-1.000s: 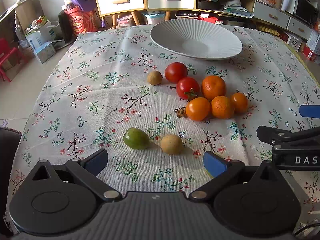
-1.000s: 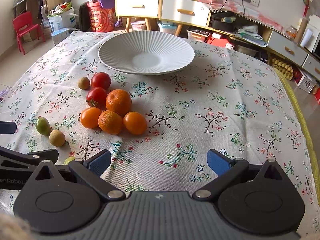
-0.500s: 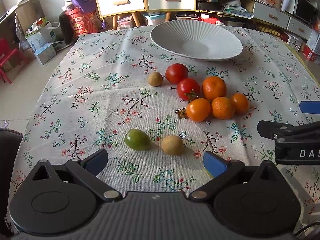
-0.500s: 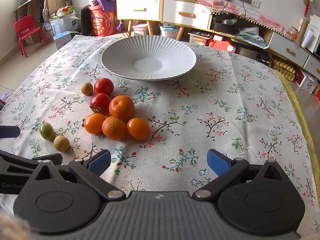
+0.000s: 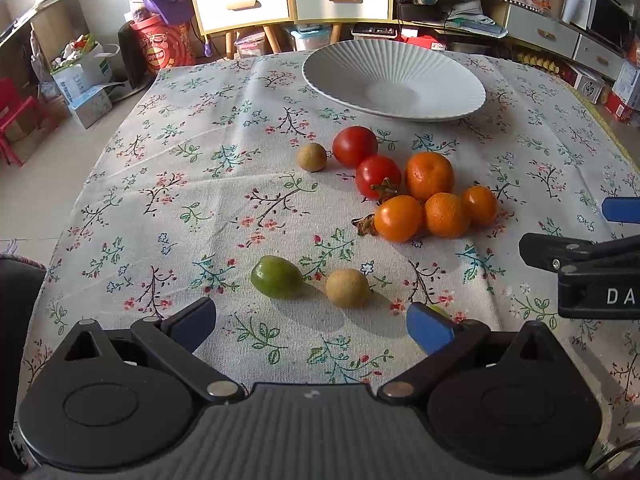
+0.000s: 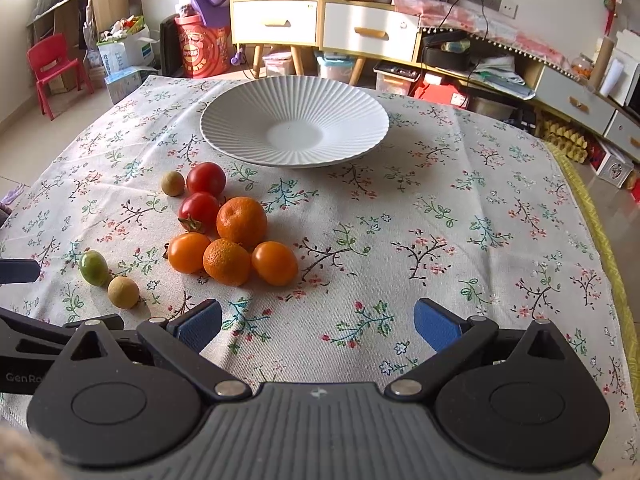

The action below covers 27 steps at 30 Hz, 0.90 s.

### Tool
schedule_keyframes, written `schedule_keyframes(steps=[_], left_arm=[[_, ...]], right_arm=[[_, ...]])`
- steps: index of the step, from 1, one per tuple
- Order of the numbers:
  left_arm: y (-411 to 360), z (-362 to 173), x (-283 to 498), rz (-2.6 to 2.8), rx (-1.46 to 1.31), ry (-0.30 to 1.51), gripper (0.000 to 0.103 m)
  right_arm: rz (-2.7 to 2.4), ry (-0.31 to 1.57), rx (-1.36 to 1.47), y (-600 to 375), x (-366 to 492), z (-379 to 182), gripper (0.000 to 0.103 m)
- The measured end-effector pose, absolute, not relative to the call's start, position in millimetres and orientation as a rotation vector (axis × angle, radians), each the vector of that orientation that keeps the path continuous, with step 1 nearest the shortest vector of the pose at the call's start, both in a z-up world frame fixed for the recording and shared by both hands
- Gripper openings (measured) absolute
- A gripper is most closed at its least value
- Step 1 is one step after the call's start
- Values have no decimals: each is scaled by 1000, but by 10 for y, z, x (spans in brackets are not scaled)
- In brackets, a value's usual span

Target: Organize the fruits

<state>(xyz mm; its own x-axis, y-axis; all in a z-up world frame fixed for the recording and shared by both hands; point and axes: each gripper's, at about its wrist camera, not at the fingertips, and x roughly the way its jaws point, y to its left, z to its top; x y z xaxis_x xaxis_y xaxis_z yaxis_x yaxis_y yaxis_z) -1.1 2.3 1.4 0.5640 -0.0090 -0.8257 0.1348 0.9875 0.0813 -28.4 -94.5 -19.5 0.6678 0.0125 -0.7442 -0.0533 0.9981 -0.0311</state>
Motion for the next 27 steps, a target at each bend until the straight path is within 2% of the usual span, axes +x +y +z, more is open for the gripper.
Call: schedule_keyframes(steps=[27], left_arm=[[32, 8, -4, -85, 134, 967, 103]], right_arm=[[32, 817, -40, -969, -297, -186, 102]])
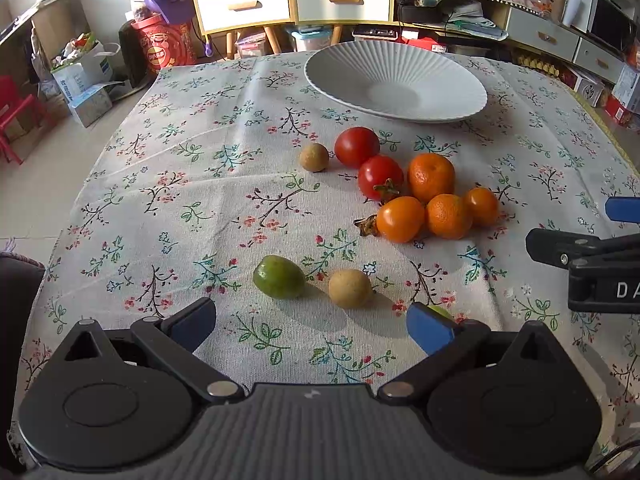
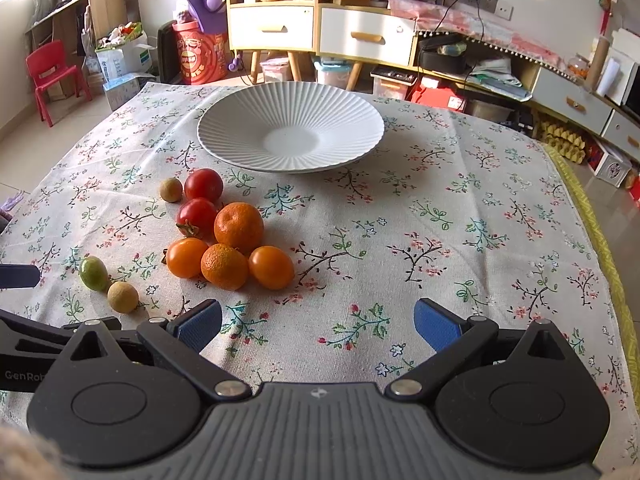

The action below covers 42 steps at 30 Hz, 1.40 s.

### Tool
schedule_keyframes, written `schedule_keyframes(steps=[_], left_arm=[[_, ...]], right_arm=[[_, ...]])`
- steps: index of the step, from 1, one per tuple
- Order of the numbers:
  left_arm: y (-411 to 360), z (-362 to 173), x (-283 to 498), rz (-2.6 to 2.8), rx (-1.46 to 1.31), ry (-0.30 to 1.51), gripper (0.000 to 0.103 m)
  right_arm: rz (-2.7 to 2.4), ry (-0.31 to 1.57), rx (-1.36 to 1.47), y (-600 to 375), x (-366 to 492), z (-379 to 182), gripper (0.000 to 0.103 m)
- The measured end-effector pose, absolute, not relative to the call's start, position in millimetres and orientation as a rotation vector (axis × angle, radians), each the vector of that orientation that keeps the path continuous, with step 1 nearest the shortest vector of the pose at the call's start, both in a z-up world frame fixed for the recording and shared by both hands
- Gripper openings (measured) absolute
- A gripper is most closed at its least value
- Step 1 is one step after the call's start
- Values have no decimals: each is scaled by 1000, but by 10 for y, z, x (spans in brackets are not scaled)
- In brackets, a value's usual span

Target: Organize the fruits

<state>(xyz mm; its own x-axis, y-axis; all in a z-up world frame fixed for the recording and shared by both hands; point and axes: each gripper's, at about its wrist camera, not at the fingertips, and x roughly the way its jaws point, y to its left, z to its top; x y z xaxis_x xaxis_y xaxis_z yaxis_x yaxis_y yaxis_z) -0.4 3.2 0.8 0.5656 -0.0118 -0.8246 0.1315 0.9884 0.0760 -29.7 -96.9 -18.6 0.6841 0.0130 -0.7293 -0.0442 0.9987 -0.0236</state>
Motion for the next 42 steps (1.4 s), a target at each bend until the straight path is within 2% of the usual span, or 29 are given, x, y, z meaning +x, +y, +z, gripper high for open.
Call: schedule_keyframes(steps=[19, 22, 24, 28, 33, 39, 42], left_arm=[[322, -121, 33, -206, 3, 951, 102], [356, -152, 46, -236, -32, 952, 95], [381, -172, 53, -245, -50, 948, 85], [455, -196, 46, -275, -111, 949, 74], [447, -202, 42, -329, -158, 947, 54], [411, -271, 77, -350, -176, 936, 37], [408, -279, 87, -352, -177, 922, 32]], right_arm=[[124, 819, 11, -1068, -233, -336, 102], [155, 833, 54, -1112, -193, -387, 95], [159, 833, 71, -1134, -167, -412, 86], [198, 816, 107, -1160, -144, -436, 76], [237, 787, 109, -1156, -139, -453, 62], [234, 774, 84, -1151, -85, -494, 51], [247, 763, 81, -1147, -49, -505, 48]])
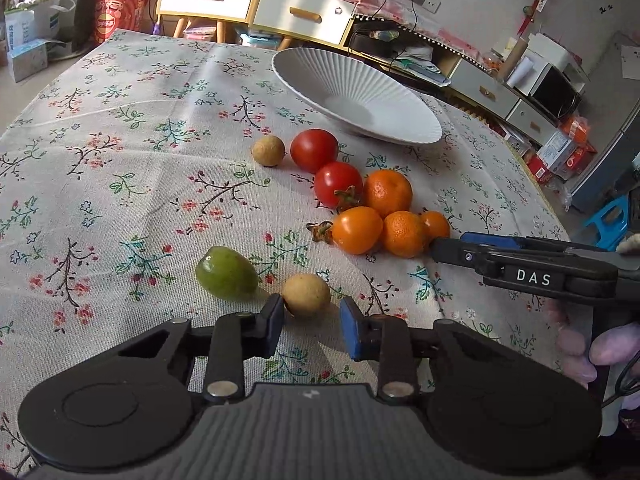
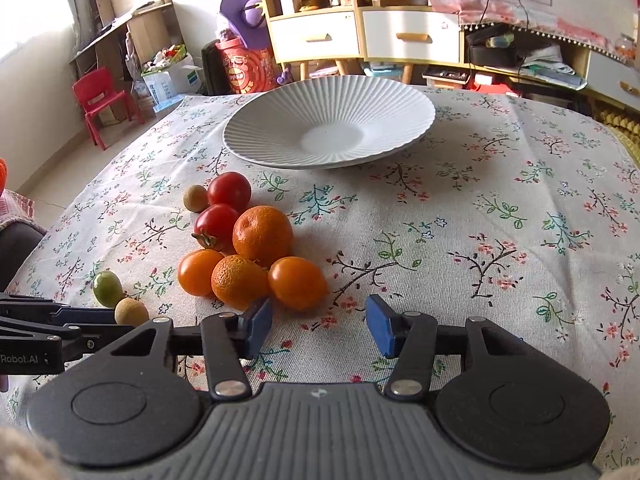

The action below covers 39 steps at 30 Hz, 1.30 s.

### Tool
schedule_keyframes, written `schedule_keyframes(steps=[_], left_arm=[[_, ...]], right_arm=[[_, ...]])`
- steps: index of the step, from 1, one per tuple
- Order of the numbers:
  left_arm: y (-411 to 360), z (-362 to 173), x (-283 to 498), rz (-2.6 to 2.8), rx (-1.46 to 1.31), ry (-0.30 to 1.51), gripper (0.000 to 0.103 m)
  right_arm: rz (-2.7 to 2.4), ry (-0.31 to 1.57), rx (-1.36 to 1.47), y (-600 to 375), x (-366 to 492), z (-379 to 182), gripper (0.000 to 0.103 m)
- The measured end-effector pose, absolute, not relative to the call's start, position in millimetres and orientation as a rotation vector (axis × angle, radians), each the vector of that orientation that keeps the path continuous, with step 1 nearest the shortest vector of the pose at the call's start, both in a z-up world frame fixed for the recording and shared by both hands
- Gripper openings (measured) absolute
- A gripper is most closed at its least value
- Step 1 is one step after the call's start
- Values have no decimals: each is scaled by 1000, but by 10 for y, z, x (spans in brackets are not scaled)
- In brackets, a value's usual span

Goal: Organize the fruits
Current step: 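Grasp the brown kiwi with the left tool while the right tool grasps a small orange, then carry the kiwi and orange into the white bowl while both tools open to release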

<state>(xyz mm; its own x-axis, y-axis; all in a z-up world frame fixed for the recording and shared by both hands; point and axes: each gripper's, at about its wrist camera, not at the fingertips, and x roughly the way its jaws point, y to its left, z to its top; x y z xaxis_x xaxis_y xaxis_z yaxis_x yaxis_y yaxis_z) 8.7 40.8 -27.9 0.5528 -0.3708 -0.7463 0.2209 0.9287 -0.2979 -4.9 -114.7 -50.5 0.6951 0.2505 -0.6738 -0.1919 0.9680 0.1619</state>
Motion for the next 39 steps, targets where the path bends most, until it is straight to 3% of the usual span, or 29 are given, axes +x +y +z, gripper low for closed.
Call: schedule_keyframes(steps=[10, 20, 23, 39], left_arm=[[365, -311, 137, -339, -156, 877, 29], [309, -333, 154, -326, -115, 829, 29], [270, -328, 151, -317, -95, 816, 28], [185, 10, 326, -272, -123, 729, 28]], right_arm=[[275, 741, 83, -1136, 32, -527, 36], [292, 711, 121, -1141, 95, -544, 36], [298, 706, 119, -1121, 98, -542, 30], [263, 662, 125, -1192, 95, -238, 29]])
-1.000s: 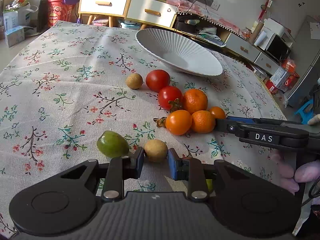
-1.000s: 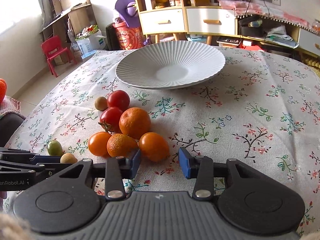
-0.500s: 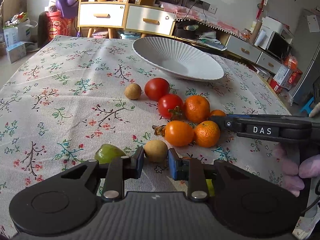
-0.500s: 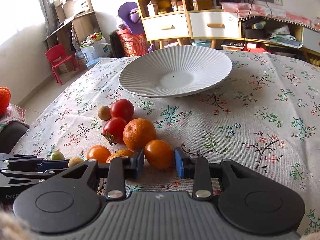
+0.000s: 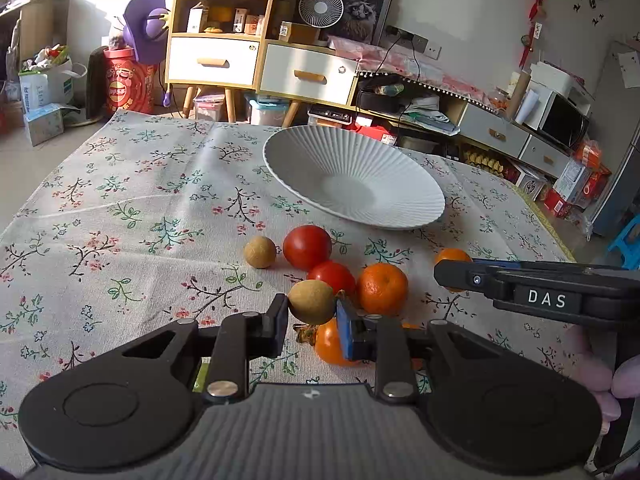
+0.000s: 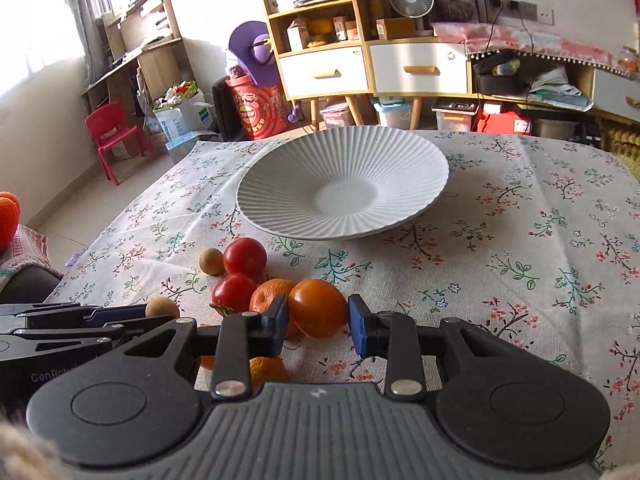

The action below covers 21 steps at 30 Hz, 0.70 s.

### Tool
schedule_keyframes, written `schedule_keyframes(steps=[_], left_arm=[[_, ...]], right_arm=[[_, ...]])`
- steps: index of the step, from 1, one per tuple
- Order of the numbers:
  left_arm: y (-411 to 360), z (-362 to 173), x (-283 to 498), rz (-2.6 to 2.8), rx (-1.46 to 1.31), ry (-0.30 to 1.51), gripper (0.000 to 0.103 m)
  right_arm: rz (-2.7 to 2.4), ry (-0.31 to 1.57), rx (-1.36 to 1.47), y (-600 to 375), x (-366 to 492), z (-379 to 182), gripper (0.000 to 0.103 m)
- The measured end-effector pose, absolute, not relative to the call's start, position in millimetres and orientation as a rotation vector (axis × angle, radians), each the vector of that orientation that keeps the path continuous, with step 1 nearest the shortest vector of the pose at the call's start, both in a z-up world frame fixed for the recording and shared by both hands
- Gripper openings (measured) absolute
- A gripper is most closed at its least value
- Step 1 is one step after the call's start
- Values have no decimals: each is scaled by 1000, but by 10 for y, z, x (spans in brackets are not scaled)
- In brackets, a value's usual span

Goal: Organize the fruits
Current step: 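Carry the kiwi and orange into the white bowl while both tools open to release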

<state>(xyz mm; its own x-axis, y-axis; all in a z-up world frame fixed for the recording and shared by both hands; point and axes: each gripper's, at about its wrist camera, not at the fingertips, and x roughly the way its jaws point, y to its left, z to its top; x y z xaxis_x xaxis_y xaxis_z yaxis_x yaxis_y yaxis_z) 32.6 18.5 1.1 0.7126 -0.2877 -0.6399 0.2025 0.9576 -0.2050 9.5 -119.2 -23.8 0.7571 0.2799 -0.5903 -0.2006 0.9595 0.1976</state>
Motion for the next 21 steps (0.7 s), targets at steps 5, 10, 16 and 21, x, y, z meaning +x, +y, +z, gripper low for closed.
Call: schedule_keyframes(steps=[5, 10, 16, 21], left_arm=[[176, 158, 482, -274, -159, 721, 28], [128, 226, 660, -291, -174, 716, 28], [58, 194, 937, -336, -164, 732, 28], [-86, 110, 1180, -379, -88, 728, 28]], right_arm=[[256, 632, 121, -1204, 167, -95, 29], [260, 606, 121, -1227, 317, 23, 29], [266, 592, 109, -1297, 573, 99, 29], [297, 605, 152, -1428, 772, 5, 29]])
